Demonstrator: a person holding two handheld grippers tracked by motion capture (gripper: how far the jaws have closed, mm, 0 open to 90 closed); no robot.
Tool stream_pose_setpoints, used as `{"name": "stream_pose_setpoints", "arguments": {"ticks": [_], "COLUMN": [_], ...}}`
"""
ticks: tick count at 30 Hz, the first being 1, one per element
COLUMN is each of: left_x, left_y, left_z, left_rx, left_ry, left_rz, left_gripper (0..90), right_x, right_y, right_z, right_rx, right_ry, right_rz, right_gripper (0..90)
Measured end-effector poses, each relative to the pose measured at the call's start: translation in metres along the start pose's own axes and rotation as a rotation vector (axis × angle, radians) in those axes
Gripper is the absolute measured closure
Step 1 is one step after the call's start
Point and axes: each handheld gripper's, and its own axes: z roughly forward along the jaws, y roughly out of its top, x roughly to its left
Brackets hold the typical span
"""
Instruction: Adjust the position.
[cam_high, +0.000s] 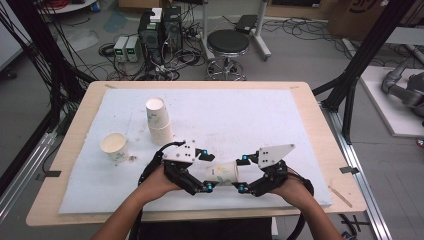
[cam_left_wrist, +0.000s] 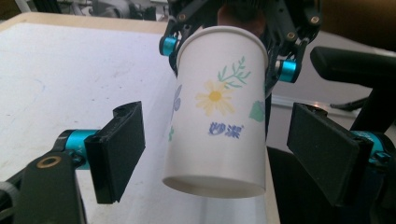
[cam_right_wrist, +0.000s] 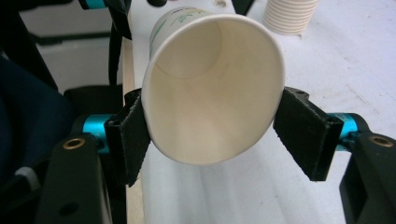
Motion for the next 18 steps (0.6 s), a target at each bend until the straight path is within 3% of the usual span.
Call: {"name": "stream_pose_setpoints", "arguments": {"ticks": [8,18], "left_x": [0.001,0.002], "left_y": [0.002,0.003], "left_z": [0.007,0.011], "left_rx": [0.09,0.142], "left_ry": [0.009,0.016], "left_rz": [0.024,0.026], "left_gripper": [19.5,19.4], "right_x": [0.0,0.001], "right_y": [0.022,0.042], "right_z": [0.003,0.009], "right_rx": [0.131,0.249], "right_ry": [-0.018,-0.024], "right_rz": [-0.089,-0.162], "right_gripper": [30.3,30.3]}}
